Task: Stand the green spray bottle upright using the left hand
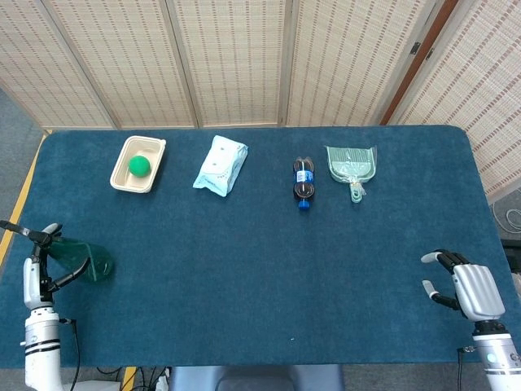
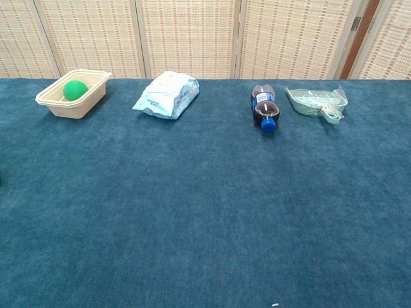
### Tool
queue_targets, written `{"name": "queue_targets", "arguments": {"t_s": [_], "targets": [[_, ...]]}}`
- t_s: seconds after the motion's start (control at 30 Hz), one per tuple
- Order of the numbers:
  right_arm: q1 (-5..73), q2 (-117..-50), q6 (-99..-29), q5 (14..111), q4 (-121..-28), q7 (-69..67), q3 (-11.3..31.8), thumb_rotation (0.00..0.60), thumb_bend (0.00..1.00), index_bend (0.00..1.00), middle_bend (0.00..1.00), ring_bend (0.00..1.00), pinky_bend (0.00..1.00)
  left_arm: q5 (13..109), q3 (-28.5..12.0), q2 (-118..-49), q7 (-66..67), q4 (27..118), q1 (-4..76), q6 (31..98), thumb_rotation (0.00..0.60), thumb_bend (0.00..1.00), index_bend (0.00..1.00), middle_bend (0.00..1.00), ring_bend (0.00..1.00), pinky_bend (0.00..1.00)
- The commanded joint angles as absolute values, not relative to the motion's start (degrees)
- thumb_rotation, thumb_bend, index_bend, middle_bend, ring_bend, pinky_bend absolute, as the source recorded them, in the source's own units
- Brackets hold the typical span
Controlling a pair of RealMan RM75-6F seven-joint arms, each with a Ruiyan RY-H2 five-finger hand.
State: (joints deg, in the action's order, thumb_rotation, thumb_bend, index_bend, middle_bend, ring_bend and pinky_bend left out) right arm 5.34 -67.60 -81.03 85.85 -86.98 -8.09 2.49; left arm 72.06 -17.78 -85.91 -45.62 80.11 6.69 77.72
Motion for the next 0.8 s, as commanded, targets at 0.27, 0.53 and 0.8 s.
{"name": "queue_targets", "arguments": {"t_s": [0.27,0.53,0.8], "targets": [[5.6,-67.7,-80.9,85.9,-87.2,-7.7,2.5,0.600,0.24,0.42,0.40,0.38,0.81,71.9,-17.0,-82.5,-45.6,82.9,5.7,77.1,0.600,0.00,0.10,0.15,0.14,0.05],[5.8,-67.7,-80.7,86.0,-87.4,-7.4,2.5,0.600,0.24,0.42,0.40,0.38,0.81,72.3,-16.2,-79.9,-45.7,83.8,4.5,77.5,0.600,0.00,0.09,0.15,0.14,0.05],[6.0,-67.7,-80.6,86.0,-87.8,-6.9,2.5,0.600,0.24,0.42,0.40,0.38,0.81,73.5,-14.7,-75.5,-45.3,84.6,3.9,76.2,0.600,0.00,0.07,0.15,0.14,0.04]]}}
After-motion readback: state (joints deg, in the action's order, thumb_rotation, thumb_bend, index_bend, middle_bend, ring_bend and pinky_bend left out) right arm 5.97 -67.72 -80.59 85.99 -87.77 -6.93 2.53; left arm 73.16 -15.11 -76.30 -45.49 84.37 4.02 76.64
